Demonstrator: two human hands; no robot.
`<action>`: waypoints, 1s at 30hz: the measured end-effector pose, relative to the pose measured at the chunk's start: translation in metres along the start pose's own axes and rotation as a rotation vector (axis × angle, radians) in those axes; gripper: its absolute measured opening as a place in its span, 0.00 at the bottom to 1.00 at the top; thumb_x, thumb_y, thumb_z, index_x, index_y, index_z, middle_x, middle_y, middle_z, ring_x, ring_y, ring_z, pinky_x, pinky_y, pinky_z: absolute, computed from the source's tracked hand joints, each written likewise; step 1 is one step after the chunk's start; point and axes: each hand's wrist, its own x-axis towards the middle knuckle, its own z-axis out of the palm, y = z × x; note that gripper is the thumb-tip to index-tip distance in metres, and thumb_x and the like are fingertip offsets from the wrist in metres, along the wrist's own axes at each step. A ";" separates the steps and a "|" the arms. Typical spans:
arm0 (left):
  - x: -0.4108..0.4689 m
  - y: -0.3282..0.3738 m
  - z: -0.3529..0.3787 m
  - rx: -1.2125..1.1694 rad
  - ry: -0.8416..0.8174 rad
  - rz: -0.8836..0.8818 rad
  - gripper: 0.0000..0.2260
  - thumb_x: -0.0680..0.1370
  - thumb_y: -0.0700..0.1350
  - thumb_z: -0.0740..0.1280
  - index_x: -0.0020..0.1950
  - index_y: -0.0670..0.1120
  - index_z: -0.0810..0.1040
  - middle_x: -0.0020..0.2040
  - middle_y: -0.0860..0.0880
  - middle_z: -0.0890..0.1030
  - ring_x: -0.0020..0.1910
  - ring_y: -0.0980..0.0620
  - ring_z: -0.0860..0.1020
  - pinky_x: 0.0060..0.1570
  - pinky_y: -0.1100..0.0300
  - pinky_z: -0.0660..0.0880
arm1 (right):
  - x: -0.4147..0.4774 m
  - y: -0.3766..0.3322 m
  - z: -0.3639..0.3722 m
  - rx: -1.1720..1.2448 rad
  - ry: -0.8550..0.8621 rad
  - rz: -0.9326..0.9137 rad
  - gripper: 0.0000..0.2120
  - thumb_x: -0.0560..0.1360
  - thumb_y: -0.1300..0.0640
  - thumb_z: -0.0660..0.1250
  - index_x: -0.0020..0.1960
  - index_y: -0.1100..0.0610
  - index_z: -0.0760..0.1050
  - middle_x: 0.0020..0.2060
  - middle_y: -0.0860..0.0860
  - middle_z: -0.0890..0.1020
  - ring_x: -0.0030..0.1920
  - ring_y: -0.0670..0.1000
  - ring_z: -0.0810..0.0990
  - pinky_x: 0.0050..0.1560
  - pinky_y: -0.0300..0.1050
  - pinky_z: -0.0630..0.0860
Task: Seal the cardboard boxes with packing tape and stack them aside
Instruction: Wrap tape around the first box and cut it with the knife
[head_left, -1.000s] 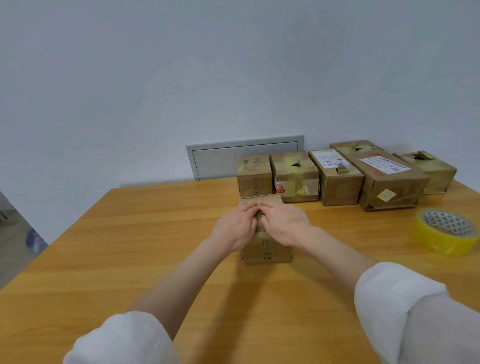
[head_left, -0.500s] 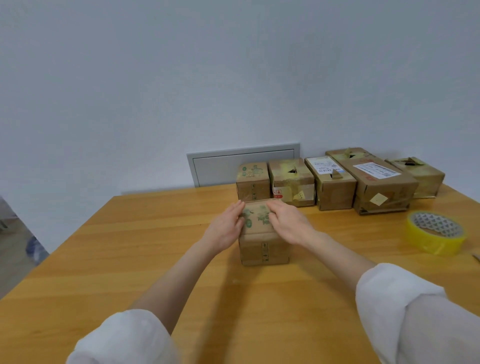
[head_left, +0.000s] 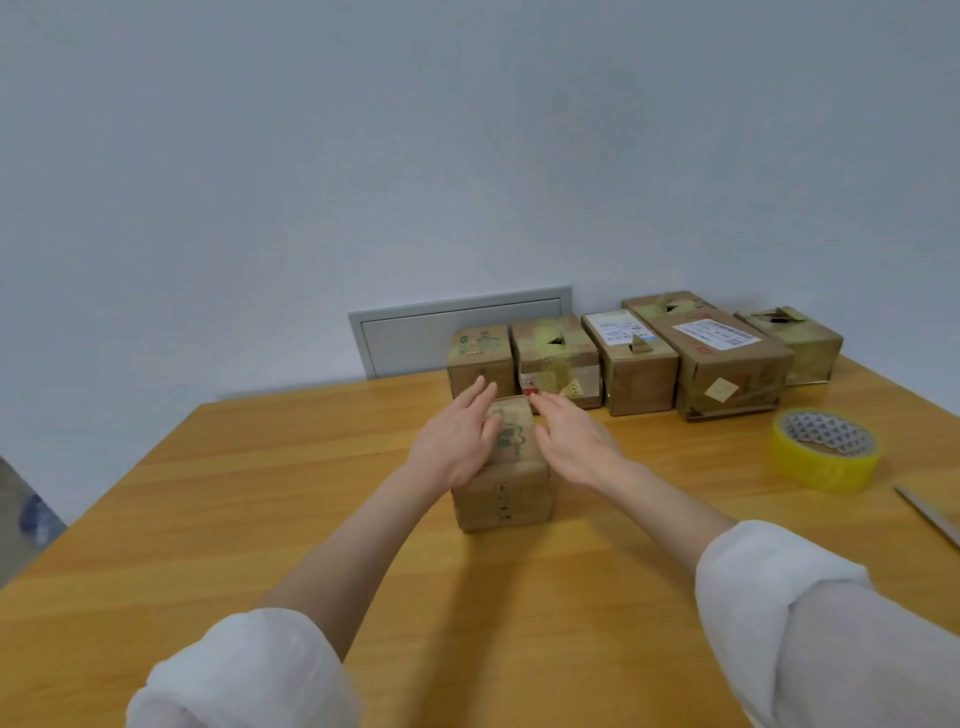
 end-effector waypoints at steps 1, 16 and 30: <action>0.003 0.010 0.000 -0.007 0.027 0.014 0.23 0.84 0.51 0.51 0.78 0.48 0.55 0.79 0.51 0.54 0.76 0.51 0.57 0.71 0.54 0.59 | -0.002 0.002 -0.003 0.005 0.009 0.011 0.24 0.82 0.56 0.51 0.78 0.55 0.54 0.77 0.51 0.57 0.77 0.52 0.53 0.74 0.51 0.56; 0.047 0.183 0.062 0.154 -0.228 0.164 0.27 0.79 0.43 0.59 0.78 0.45 0.56 0.79 0.46 0.53 0.76 0.47 0.57 0.67 0.47 0.67 | -0.059 0.141 -0.058 -0.345 0.047 0.627 0.34 0.78 0.59 0.61 0.78 0.55 0.46 0.77 0.61 0.51 0.76 0.62 0.49 0.74 0.60 0.52; 0.045 0.147 0.048 0.030 -0.099 0.137 0.24 0.79 0.38 0.56 0.76 0.45 0.62 0.75 0.47 0.62 0.70 0.45 0.67 0.63 0.50 0.71 | -0.038 0.119 -0.044 -0.226 0.003 0.340 0.25 0.78 0.58 0.60 0.74 0.47 0.59 0.64 0.55 0.76 0.62 0.58 0.75 0.55 0.50 0.74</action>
